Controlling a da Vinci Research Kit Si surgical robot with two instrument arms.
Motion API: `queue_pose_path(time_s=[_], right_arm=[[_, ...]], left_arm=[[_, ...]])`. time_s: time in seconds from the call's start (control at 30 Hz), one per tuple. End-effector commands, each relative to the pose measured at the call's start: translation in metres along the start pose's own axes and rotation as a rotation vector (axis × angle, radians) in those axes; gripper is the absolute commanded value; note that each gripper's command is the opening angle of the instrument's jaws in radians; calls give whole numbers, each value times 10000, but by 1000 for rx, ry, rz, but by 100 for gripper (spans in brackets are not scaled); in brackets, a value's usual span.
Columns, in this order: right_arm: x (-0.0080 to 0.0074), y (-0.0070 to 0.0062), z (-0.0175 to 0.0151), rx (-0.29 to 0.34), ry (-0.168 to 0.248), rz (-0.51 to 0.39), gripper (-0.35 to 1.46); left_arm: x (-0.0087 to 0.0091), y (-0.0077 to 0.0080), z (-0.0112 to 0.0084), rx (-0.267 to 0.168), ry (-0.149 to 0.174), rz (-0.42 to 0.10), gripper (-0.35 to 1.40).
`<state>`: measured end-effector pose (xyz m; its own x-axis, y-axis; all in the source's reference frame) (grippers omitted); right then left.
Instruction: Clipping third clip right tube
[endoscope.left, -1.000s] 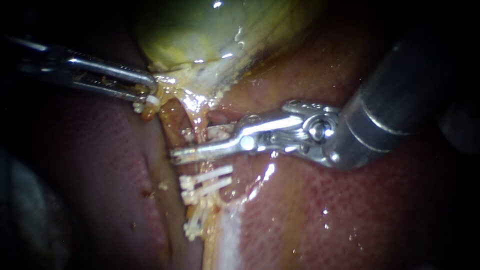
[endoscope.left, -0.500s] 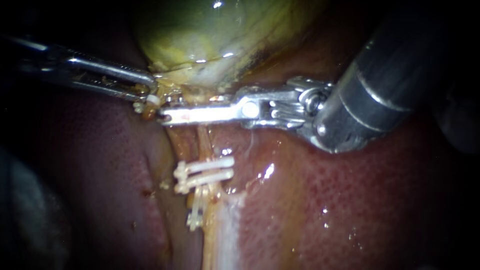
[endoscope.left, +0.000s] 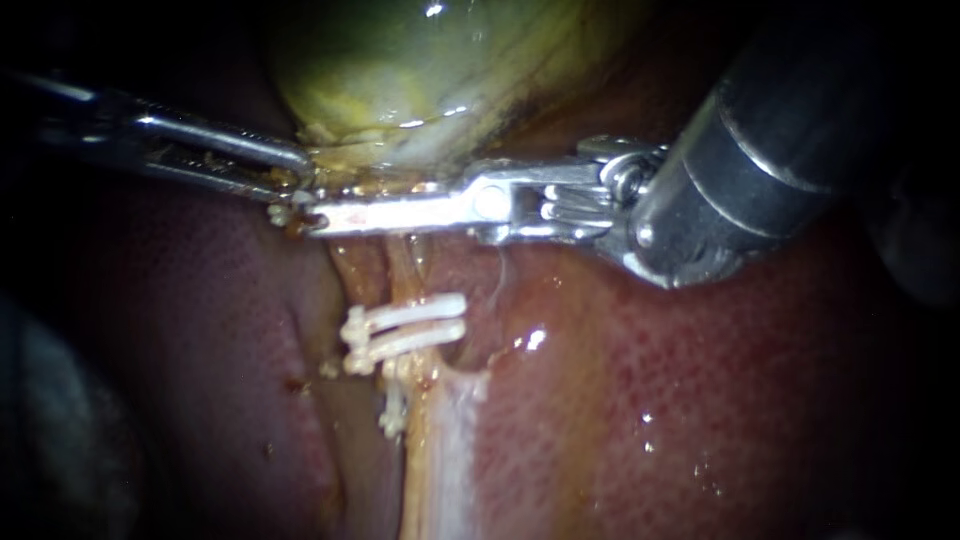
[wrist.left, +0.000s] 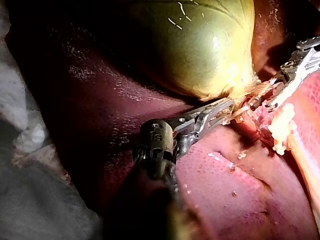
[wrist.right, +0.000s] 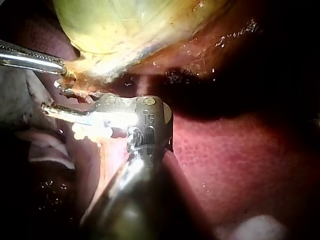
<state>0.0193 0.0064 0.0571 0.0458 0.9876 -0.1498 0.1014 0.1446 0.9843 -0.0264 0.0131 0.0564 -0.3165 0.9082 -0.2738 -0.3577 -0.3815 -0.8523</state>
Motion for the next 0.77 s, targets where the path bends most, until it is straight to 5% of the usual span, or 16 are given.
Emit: queue_pose_path(time_s=[0.03, 0.23, 0.77], right_arm=[[0, -1, 0, -4, 3, 7, 3], [0, -1, -2, -16, 1, 61, -35], [-5, -2, -9, -49, -31, 61, -35]], left_arm=[[0, 0, 1, 0, 0, 0, -35], [0, -1, 1, 0, 0, 0, -35], [0, -3, 2, 1, 1, 1, -35]])
